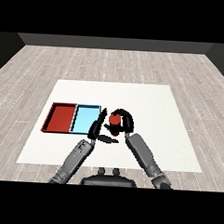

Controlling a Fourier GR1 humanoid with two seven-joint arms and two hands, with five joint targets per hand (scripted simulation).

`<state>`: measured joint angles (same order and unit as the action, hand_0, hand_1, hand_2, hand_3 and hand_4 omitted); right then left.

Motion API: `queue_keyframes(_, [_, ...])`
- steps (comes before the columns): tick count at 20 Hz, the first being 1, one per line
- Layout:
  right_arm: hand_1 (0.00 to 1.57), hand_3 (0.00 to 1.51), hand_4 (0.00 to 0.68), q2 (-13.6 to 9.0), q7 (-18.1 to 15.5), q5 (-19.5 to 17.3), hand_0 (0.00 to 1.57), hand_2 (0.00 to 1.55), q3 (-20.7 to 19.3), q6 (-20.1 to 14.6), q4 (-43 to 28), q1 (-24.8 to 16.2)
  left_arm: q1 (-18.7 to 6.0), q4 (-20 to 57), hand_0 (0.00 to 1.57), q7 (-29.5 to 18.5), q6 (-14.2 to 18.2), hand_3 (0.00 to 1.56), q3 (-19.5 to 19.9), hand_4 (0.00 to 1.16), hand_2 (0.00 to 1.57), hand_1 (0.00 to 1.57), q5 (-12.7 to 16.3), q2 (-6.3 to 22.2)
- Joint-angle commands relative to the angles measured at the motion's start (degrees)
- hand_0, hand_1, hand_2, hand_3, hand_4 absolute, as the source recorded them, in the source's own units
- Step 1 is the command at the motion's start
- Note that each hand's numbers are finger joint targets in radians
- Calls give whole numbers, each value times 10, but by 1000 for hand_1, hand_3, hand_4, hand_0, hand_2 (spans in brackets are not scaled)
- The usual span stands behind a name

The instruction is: Pick the red can and put it in the red box

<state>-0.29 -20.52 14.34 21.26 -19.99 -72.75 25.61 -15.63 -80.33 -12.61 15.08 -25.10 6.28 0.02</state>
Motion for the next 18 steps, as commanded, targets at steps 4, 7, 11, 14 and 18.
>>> queue_keyframes(4, [1431,1401,615,3,-14,32,1431,1435,60,-37,-1,14,-42,70,0,-7,-7,0,22,0,0,0,6,0])
queue_keyframes(7, [1431,1398,603,3,7,7,1431,1435,80,-52,-59,-23,-64,35,0,44,-4,0,22,0,0,0,1,0])
queue_keyframes(11, [1443,1383,609,3,1,43,1443,1426,66,-48,-18,21,-100,96,0,6,33,0,-13,0,0,0,29,0])
queue_keyframes(14, [1444,1383,595,3,43,36,1444,1429,87,-56,-57,36,-94,104,0,-2,18,0,-16,0,0,0,15,0])
queue_keyframes(18, [1447,1397,555,3,-12,79,1447,1447,106,-74,-4,58,-98,64,0,32,71,0,-63,0,0,0,41,0])
